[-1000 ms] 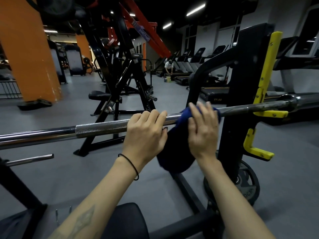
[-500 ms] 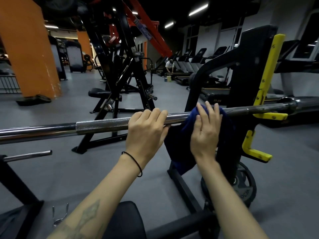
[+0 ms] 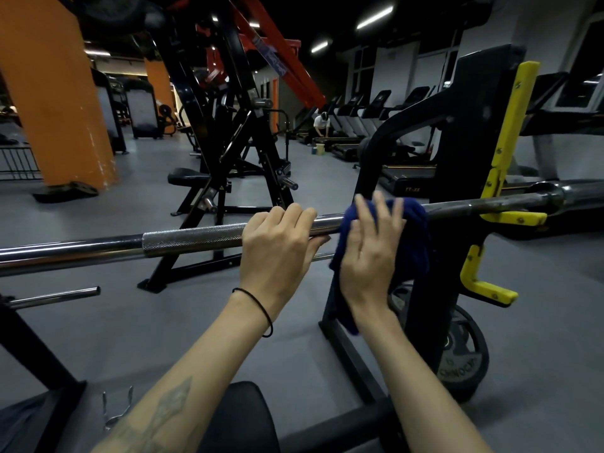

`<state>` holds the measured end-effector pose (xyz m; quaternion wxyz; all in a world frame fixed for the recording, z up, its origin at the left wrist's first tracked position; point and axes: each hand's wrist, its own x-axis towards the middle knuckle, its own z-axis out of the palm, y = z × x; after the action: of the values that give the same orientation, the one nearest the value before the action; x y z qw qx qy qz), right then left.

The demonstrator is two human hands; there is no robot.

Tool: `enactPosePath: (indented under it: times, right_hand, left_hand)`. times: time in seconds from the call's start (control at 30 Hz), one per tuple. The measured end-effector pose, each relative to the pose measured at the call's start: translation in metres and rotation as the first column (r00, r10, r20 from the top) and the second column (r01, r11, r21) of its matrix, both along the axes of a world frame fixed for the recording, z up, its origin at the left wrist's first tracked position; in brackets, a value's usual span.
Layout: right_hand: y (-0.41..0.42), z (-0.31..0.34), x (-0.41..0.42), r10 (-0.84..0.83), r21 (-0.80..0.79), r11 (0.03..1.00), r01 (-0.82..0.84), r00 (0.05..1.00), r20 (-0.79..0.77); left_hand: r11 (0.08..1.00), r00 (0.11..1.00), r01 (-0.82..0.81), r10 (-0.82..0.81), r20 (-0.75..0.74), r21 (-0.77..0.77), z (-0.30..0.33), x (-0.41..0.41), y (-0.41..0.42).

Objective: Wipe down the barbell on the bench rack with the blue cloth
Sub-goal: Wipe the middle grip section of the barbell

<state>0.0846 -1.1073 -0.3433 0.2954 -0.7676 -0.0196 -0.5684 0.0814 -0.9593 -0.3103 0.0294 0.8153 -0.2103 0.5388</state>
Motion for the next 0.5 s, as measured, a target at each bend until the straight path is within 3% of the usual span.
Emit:
enactPosePath:
  times: [0.07,0.13,0.17,0.23,0.3,0.33,0.37,0.5]
  right_hand:
    - [-0.002,-0.005,-0.006,0.049,-0.266,0.963,-0.044,0.999,0.011]
    - [-0.029,-0.003,-0.004,0.033,-0.399,0.917,-0.024,0.999,0.017]
    - [-0.042,-0.001,-0.001,0.001,-0.366,0.931,0.006,1.000,0.018]
    - [-0.051,0.003,0.006,-0.041,-0.153,0.987,0.043,0.999,0.012]
    - [-0.027,0.006,0.007,-0.033,0.060,0.998,0.033,0.999,0.005]
    - [-0.012,0.004,0.005,-0.016,0.089,0.996,0.015,1.000,0.003]
    - [0.000,0.000,0.001,0.007,0.050,0.999,-0.007,1.000,0.004]
    - [-0.033,-0.008,-0.003,0.036,-0.399,0.917,-0.020,0.999,0.033]
  left_hand:
    - [1.000,1.000,0.012,-0.012,0.011,0.002,0.000,0.001,0.001]
    - [1.000,1.000,0.013,-0.013,0.007,-0.002,0.000,0.001,0.000]
    - [1.000,1.000,0.005,-0.005,-0.003,-0.005,0.001,0.000,-0.001]
    - [1.000,1.000,-0.008,0.008,-0.019,-0.012,0.001,-0.001,-0.002]
    - [1.000,1.000,-0.010,0.009,-0.021,-0.014,0.001,-0.001,-0.002]
    - [1.000,1.000,-0.005,0.005,-0.021,-0.015,0.001,-0.001,-0.002]
    - [1.000,1.000,0.000,0.000,-0.022,-0.015,0.001,-0.001,-0.002]
    - [1.000,0.999,0.001,-0.001,-0.032,0.012,0.005,-0.002,-0.001]
